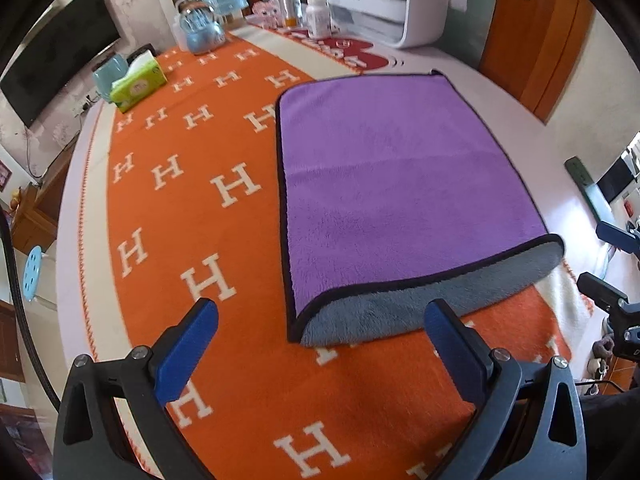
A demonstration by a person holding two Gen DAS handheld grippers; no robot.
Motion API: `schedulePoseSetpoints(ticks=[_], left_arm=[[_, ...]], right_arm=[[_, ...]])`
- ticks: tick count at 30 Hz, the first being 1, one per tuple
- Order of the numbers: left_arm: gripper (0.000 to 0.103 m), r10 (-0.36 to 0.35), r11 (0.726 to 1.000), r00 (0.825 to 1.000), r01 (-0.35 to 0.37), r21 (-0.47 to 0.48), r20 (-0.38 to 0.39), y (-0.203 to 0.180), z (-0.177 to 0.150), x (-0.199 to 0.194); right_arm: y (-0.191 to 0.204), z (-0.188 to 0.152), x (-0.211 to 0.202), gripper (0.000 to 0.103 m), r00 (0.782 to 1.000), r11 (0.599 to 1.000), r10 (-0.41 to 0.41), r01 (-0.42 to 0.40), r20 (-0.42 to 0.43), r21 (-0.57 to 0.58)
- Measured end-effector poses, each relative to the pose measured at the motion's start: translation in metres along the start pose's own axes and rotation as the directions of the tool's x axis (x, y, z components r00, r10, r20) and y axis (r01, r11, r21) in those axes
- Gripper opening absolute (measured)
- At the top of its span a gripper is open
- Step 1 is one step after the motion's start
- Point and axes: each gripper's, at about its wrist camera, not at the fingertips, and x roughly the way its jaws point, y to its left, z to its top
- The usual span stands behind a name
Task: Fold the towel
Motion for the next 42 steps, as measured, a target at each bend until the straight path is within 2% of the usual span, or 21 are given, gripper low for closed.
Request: schedulePoseSetpoints(ticks=[11,16,21,25,29,31,34,38,40,42], left_arm=[[0.102,-0.015,0.999,0.997,0.018,0.041,-0.08,0.0,0.013,0.043],[0.102,-0.031,0.998,0.994,0.037,0.052,-0.105,0.0,0.014,0.054],[0.101,-0.049,0.998,0.991,0.054,0.041,-0.127,0.002,0.012,0.061],[0.088,-0.057,0.998,0.989,0.062,0.03,-0.136,0.005,0.01,0.065],[0.081,-0.065,0.997,0.988,0.069,0.025,-0.137,0.005,0.007,0.064],[0.069,-0.07,0.997,0.987,0.074,0.019,-0.144,0.007,0.007,0.065],[0.058,-0.078,0.997,0.985,0.08,0.008,-0.152,0.008,0.006,0.065],[0.049,-0.082,0.997,0.983,0.082,-0.004,-0.167,0.008,0.0,0.062],[0.04,-0.094,0.996,0.98,0.093,-0.015,-0.177,0.009,-0.001,0.062],[0.035,-0.093,0.996,0.979,0.09,-0.024,-0.179,0.011,-0.002,0.062]], right_arm=[[-0.014,0.006,0.041,0.062,0.996,0.999,0.046,-0.047,-0.071,-0.023],[-0.014,0.011,0.051,0.05,0.994,0.997,0.069,-0.072,-0.083,-0.034],[-0.013,0.01,0.056,0.046,0.991,0.995,0.087,-0.092,-0.105,-0.045],[-0.015,0.007,0.058,0.045,0.987,0.995,0.092,-0.096,-0.13,-0.021],[-0.015,0.005,0.056,0.043,0.986,0.995,0.098,-0.1,-0.135,-0.006],[-0.015,0.004,0.054,0.039,0.986,0.995,0.096,-0.097,-0.133,-0.001],[-0.016,0.002,0.051,0.033,0.987,0.996,0.092,-0.093,-0.131,0.002],[-0.018,0.0,0.047,0.028,0.988,0.996,0.093,-0.092,-0.127,0.012],[-0.018,-0.002,0.046,0.025,0.988,0.996,0.093,-0.093,-0.126,0.011],[-0.018,-0.002,0.045,0.023,0.987,0.996,0.095,-0.094,-0.127,0.009]])
